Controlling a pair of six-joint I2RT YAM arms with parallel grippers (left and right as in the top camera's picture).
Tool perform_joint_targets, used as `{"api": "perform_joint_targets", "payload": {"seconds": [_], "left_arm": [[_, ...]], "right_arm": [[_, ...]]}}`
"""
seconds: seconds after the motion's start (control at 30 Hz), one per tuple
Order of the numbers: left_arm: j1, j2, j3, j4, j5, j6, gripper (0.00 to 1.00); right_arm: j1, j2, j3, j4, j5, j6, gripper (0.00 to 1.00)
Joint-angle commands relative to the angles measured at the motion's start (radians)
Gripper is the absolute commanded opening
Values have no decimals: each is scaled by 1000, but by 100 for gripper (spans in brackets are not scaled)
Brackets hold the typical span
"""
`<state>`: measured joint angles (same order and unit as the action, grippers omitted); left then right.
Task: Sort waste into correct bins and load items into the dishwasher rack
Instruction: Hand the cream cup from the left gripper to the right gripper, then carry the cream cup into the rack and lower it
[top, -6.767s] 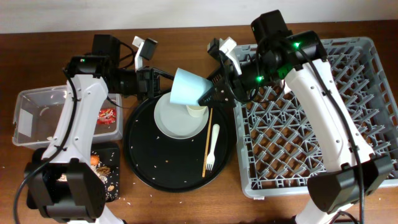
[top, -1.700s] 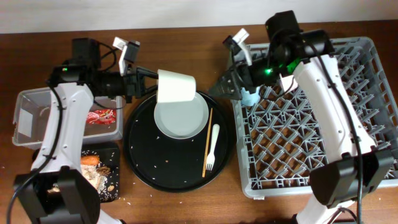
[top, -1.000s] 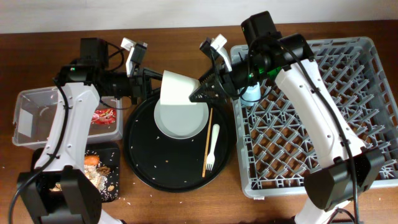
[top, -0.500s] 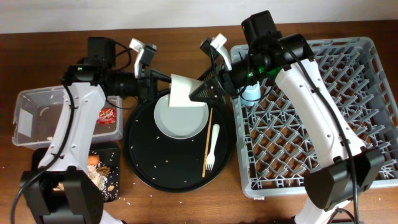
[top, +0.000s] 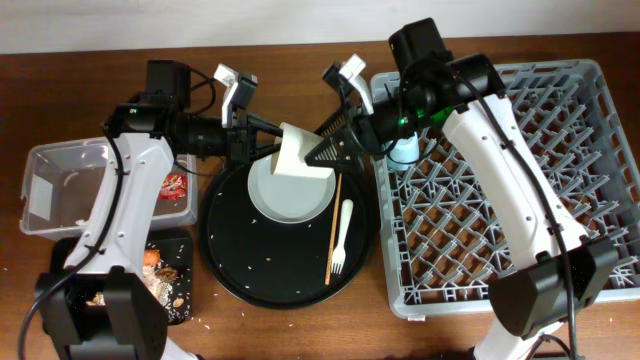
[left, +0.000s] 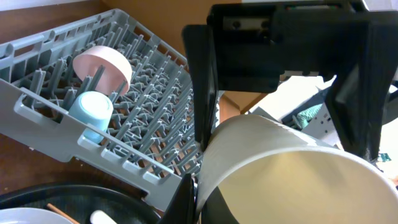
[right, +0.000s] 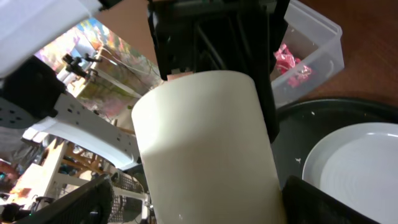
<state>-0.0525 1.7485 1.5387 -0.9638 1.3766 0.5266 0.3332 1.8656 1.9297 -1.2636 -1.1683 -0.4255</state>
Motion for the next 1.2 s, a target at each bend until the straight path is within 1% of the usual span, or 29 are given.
{"api": "perform_joint_targets", "payload": {"seconds": [0.0, 0.13, 0.33, 0.47, 0.53, 0.63, 0.67, 0.7, 0.73, 0.77, 0.8, 0.83, 0.9, 0.93, 1.0, 1.03, 1.1, 1.17], "left_arm": [[14, 6, -1, 23, -34, -17, 0], [80, 6, -1, 35, 76, -17, 0], [96, 6, -1, 23, 76, -22, 0], [97, 6, -1, -55, 108, -43, 0], [97, 6, -1, -99, 152, -48, 0], [96, 6, -1, -101, 147, -55, 0], [96, 6, -1, -101, 147, -55, 0], [96, 6, -1, -101, 146, -55, 0], [96, 6, -1, -105, 146, -55, 0], [96, 6, -1, -119, 124, -55, 0], [96, 6, -1, -137, 70, -55, 0], [96, 6, -1, -150, 47, -54, 0], [96, 6, -1, -153, 48, -55, 0], [93, 6, -1, -153, 48, -54, 0], [82, 6, -1, -152, 47, -54, 0], [78, 6, -1, -152, 47, -54, 0], [77, 6, -1, -152, 36, -54, 1], [75, 6, -1, -161, -10, -54, 11]], "right_arm": [[42, -10, 4, -42, 30, 7, 90], [43, -10, 4, -66, 29, 6, 88], [87, -10, 4, -9, 28, 7, 89], [86, -10, 4, 26, 32, 6, 90], [85, -10, 4, 27, 83, 6, 95], [85, -10, 4, 36, 80, 7, 96], [87, -10, 4, 42, 77, 7, 94], [86, -10, 4, 51, 60, 6, 88], [86, -10, 4, 74, 34, 7, 79], [86, -10, 4, 93, 11, 7, 76], [86, -10, 4, 107, -8, 7, 76], [86, -10, 4, 113, -10, 7, 76], [86, -10, 4, 124, -16, 7, 77], [86, -10, 4, 128, -31, 7, 75], [86, -10, 4, 131, -36, 7, 54], [86, -10, 4, 131, -36, 7, 47], [86, -10, 4, 131, -36, 7, 46], [85, -10, 4, 135, -36, 7, 46]]}}
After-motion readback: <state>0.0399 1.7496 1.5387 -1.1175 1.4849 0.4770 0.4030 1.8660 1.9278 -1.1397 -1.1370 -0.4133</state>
